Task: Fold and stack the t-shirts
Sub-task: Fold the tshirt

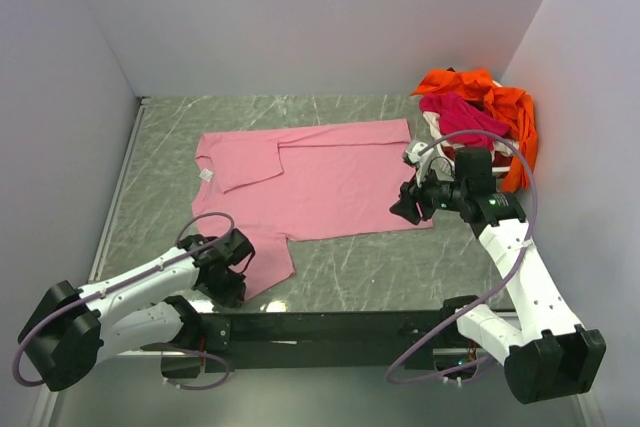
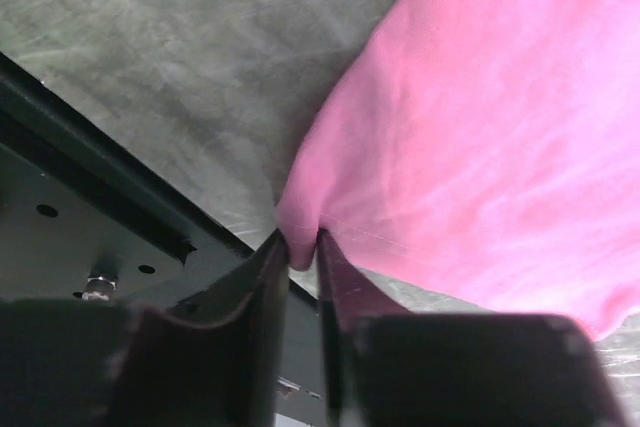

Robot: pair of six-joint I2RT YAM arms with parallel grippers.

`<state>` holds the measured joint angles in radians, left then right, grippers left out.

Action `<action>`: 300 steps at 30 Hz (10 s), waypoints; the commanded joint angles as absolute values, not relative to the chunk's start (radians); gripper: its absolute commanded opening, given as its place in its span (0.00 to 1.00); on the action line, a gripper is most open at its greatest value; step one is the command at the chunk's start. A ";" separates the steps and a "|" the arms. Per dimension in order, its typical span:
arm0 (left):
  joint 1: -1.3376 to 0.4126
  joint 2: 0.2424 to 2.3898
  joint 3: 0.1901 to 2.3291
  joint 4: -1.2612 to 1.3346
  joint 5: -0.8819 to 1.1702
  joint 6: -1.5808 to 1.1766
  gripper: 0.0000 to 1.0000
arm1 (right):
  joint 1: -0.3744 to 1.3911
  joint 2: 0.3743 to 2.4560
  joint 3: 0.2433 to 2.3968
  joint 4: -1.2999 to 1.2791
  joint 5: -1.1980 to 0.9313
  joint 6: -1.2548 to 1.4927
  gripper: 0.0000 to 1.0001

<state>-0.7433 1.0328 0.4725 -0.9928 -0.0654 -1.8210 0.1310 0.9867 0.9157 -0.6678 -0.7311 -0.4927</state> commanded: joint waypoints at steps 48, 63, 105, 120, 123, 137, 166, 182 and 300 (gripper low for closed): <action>-0.733 0.902 0.667 -0.903 -0.215 -1.577 0.07 | -0.021 1.655 0.913 -0.710 -0.288 -1.580 0.31; -0.641 0.907 0.814 -0.891 -0.298 -1.490 0.06 | -0.025 1.603 1.055 -0.730 -0.388 -1.362 0.00; -0.322 1.159 1.157 -0.608 -0.282 -1.149 0.03 | -0.034 1.703 1.236 -0.434 -0.327 -0.805 0.00; -0.245 1.390 1.255 -0.514 -0.204 -1.085 0.02 | -0.028 1.879 1.399 -0.429 -0.281 -0.715 0.00; -0.236 1.405 1.266 -0.512 -0.196 -1.072 0.02 | -0.023 1.902 1.428 -0.440 -0.272 -0.713 0.00; -0.216 1.447 1.316 -0.522 -0.178 -1.032 0.02 | 0.021 1.948 1.457 -0.443 -0.219 -0.704 0.00; -0.167 1.614 1.454 -0.538 -0.146 -0.965 0.02 | 0.055 2.054 1.583 -0.459 -0.118 -0.649 0.06; -0.158 1.700 1.526 -0.538 -0.126 -0.922 0.01 | 0.057 2.042 1.557 -0.442 -0.087 -0.646 0.10; 0.120 2.134 1.558 -0.236 0.447 -0.806 0.08 | 0.960 1.502 0.827 -0.595 -0.115 -0.718 0.09</action>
